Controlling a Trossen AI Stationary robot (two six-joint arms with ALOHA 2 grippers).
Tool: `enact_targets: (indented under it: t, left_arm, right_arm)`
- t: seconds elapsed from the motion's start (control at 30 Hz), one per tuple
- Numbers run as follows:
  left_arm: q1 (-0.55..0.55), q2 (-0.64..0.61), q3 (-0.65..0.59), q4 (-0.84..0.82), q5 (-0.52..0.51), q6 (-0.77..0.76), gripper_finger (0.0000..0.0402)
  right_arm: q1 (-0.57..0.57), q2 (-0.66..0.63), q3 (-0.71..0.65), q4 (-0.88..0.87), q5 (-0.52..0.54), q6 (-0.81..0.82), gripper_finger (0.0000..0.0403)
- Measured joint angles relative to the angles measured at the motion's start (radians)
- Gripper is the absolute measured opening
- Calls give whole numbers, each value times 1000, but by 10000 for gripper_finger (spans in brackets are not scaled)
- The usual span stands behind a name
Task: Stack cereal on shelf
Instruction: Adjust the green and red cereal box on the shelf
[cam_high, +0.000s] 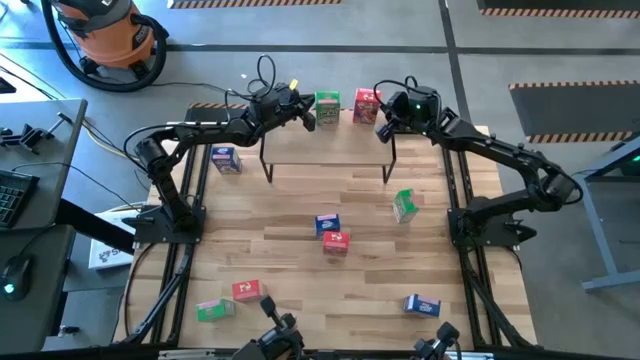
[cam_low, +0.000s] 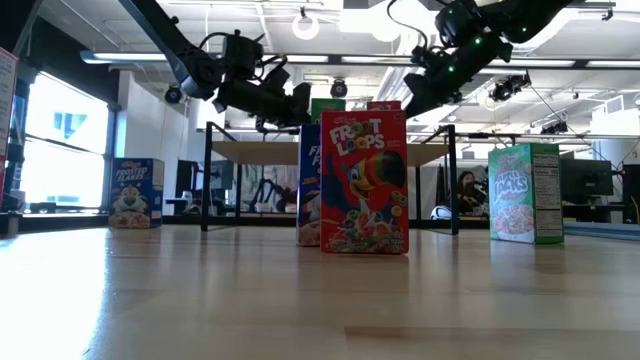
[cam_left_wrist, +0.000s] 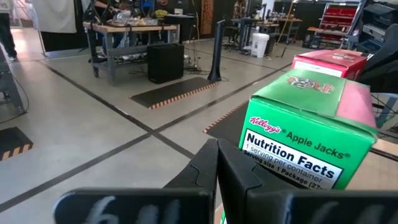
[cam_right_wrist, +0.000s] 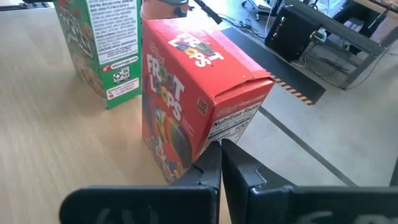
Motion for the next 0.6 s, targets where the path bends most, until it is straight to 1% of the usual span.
enact_targets:
  t: [0.2, 0.23, 0.3, 0.37, 0.43, 0.5, 0.6]
  left_arm:
    - [14, 0, 0, 4, 1, 8, 0]
    - [18, 0, 0, 6, 0, 9, 0]
    - [23, 0, 0, 8, 3, 18, 0]
    - [28, -5, 0, 3, 28, 36, 0]
    - [36, -26, 0, -10, 59, 36, 0]
    - [37, -47, 1, -10, 82, 36, 0]
    - [31, -55, 1, -24, 120, 35, 0]
  right_arm:
    - [5, -69, 0, -26, -7, -3, 0]
    - [9, -82, 0, -39, -23, -4, 0]
    - [19, -100, 0, -63, -89, -11, 0]
    - [33, -103, 0, -92, -165, -21, 0]
    - [45, -97, -3, -106, -212, -21, 0]
    - [55, -82, -11, -93, -220, -23, 0]
    - [58, -44, -15, -80, -183, -23, 0]
